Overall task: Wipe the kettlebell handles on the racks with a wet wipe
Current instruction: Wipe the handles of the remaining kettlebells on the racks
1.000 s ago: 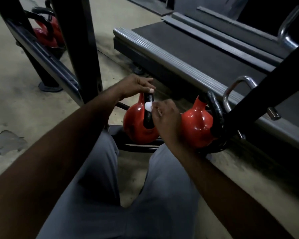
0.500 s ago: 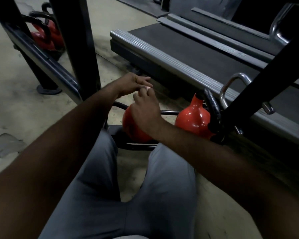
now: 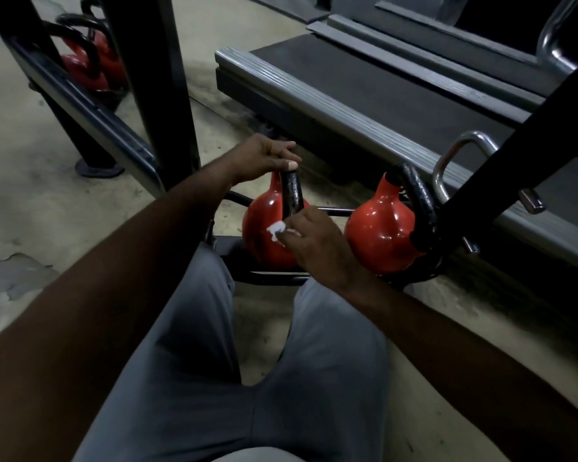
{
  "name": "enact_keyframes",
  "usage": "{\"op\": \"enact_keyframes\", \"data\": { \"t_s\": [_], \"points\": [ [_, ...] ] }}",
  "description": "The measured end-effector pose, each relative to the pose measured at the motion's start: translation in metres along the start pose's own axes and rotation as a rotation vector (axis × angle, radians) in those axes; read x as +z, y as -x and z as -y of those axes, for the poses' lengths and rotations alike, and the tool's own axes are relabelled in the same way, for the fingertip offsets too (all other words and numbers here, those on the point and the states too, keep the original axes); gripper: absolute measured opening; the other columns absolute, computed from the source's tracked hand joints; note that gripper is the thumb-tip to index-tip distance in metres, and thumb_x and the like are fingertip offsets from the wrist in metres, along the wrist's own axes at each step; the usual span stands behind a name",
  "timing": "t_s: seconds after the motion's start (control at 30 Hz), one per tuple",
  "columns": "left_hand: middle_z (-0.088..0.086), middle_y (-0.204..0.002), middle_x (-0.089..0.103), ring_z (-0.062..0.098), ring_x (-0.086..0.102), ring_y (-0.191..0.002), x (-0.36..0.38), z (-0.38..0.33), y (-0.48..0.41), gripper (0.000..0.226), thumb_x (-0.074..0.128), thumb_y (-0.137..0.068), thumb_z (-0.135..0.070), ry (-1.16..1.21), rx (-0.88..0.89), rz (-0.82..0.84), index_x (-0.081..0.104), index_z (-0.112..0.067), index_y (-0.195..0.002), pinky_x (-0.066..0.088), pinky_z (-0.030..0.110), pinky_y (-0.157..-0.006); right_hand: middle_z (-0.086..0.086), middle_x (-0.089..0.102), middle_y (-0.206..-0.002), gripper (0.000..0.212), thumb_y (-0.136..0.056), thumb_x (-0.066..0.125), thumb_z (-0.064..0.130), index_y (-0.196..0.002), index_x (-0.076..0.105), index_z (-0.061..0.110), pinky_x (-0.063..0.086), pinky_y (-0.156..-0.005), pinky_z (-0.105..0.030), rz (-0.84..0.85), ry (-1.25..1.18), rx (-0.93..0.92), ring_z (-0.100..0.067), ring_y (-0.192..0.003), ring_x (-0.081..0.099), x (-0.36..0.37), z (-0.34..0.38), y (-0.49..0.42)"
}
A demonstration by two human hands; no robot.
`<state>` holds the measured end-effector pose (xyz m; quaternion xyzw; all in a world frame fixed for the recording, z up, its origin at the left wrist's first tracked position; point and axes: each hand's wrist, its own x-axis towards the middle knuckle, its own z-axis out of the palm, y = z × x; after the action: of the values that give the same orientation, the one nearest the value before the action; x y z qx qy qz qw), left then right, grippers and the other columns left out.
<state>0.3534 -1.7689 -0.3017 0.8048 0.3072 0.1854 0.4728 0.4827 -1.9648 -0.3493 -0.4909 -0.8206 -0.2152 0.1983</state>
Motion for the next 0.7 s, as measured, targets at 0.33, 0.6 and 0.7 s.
{"op": "enact_keyframes", "data": {
  "t_s": [0.33,0.6,0.7],
  "points": [
    [-0.003,-0.151,0.043,0.01,0.039,-0.139,0.002,-0.002,0.003,0.024,0.068,-0.09,-0.023,0.01,-0.003,-0.019,0.073,-0.022,-0.113,0.031,0.044,-0.116,-0.014,0.058,-0.118,0.024,-0.095,0.057,0.012,-0.117,0.067,0.007,0.052,-0.078,-0.024,-0.136,-0.22,0.362,-0.019,-0.102,0.058,-0.002,-0.003,0.006],
    [0.001,-0.153,0.042,0.011,0.038,-0.14,0.006,-0.004,0.004,0.025,0.066,-0.092,-0.02,-0.012,0.012,-0.043,0.071,-0.017,-0.116,0.031,0.037,-0.112,-0.001,0.064,-0.091,0.005,-0.089,0.067,0.005,-0.087,0.07,0.01,0.038,-0.075,-0.005,-0.214,-0.504,0.692,-0.005,-0.084,0.056,0.004,0.027,0.021],
    [0.001,-0.153,0.041,0.012,0.037,-0.141,0.008,-0.002,0.003,0.025,0.066,-0.092,-0.022,-0.02,0.005,-0.037,0.071,-0.019,-0.117,0.031,0.038,-0.113,0.004,0.068,-0.095,0.004,-0.086,0.072,0.019,-0.089,0.069,0.019,0.049,-0.08,-0.017,-0.278,-0.818,1.005,-0.005,-0.09,0.063,0.009,0.026,0.014]
  ]
}}
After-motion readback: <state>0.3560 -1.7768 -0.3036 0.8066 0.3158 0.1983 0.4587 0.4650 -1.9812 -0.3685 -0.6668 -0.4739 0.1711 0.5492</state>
